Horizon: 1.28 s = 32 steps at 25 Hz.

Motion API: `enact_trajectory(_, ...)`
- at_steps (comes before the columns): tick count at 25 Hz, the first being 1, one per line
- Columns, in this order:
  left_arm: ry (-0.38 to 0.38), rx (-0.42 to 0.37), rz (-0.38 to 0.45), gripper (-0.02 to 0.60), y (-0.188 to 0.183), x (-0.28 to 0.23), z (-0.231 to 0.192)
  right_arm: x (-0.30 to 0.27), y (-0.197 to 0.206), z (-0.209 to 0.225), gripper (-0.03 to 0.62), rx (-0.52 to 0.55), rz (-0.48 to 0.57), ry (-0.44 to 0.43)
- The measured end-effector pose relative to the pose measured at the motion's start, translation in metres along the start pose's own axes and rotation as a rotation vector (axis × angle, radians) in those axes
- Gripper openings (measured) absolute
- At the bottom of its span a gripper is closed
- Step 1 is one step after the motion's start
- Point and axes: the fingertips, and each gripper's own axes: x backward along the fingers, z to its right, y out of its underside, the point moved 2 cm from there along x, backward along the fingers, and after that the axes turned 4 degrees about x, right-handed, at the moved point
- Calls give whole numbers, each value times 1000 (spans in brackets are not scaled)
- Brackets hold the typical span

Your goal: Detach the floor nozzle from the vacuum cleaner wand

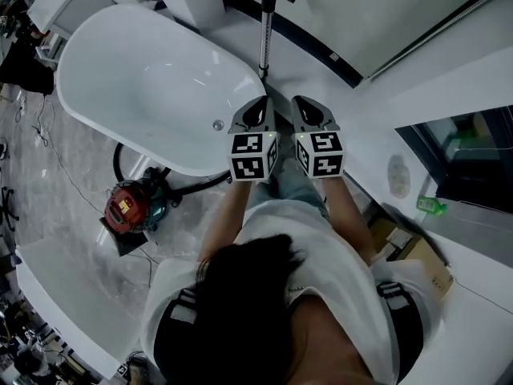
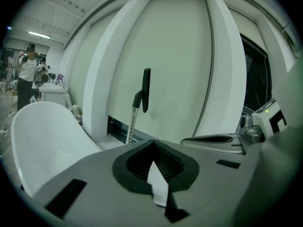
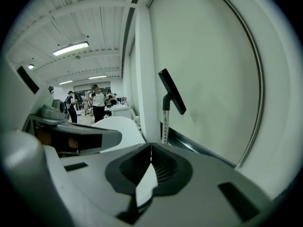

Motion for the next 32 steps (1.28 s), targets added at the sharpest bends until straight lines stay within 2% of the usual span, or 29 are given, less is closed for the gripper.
enact_trajectory(4,-13,3,1,2,-5,-6,-7,-6,-1,10,15,-7,-10,20)
enact_trajectory(9,-47,16,15,2,-11,-18,-17,-21,-13,17,15,20,21,-19)
enact_trajectory(18,-88,-5,26,3,-37,-63,-25,-67,-48,50,15,43,65,-88)
enact_trajectory(23,-111,-11,30,3,-53,-93,-27,-90,-63,76,15,44,75,-102)
enact_trajectory(32,-141,-1,50,3,-76,-132,-29,-122,-92,108,15,119,97,-135)
